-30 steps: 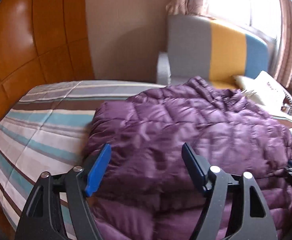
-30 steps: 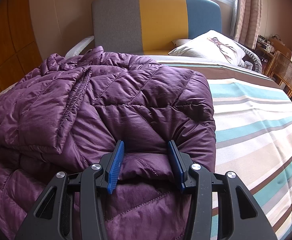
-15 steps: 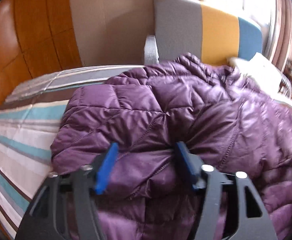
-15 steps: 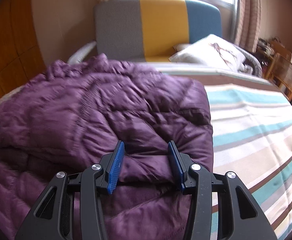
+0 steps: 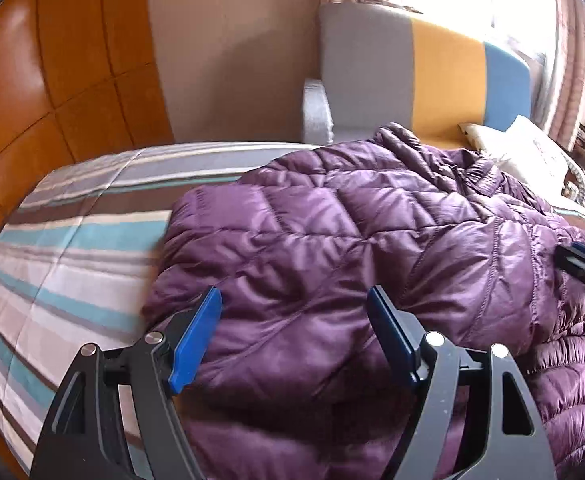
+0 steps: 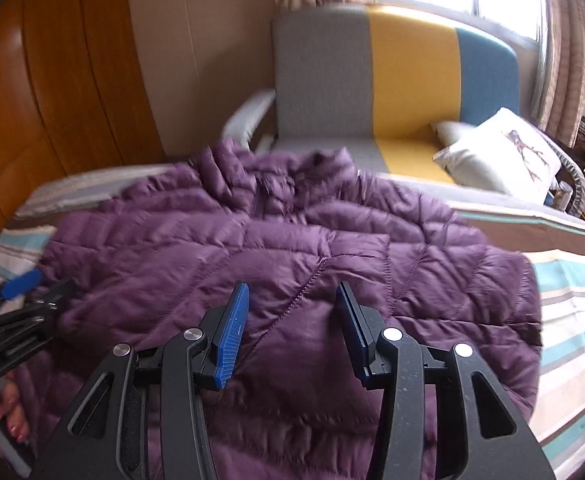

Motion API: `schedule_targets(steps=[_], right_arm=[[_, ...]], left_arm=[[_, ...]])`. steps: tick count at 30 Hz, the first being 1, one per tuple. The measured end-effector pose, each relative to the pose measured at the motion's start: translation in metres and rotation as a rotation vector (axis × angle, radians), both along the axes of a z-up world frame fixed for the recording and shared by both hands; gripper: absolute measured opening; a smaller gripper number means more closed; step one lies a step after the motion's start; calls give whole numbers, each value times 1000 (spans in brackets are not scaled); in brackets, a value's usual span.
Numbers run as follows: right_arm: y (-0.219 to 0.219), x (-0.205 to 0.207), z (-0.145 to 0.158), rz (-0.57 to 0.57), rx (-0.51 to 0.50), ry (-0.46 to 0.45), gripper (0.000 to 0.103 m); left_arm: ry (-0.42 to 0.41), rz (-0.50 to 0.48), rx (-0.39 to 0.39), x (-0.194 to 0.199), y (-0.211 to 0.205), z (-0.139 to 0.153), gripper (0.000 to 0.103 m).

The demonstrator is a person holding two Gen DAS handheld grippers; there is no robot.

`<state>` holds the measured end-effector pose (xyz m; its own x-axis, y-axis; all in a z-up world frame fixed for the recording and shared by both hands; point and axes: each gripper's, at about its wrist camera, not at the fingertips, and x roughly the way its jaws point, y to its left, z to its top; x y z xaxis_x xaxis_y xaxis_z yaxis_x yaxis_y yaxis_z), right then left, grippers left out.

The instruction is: Fold large clothes

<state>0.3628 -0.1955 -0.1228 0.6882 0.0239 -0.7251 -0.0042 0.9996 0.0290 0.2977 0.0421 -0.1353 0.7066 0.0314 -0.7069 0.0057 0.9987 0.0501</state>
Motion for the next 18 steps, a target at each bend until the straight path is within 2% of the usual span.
schedule_targets(steps=[7, 12, 15, 16, 18], right_arm=[[-10, 21, -25, -44, -81, 54, 45], [-36, 23, -44, -109, 1, 64, 45], [-30, 23, -45, -107, -41, 58, 45], [-30, 23, -45, -107, -39, 57, 45], [-31, 21, -45, -107, -27, 51, 45]], left_arm=[[5, -48, 20, 14, -15, -4, 83], [30, -19, 14, 22, -3, -17, 85], [28, -14, 12, 24, 7, -24, 88], [35, -4, -6, 25, 12, -24, 88], [37, 26, 14, 28, 21, -21, 88]])
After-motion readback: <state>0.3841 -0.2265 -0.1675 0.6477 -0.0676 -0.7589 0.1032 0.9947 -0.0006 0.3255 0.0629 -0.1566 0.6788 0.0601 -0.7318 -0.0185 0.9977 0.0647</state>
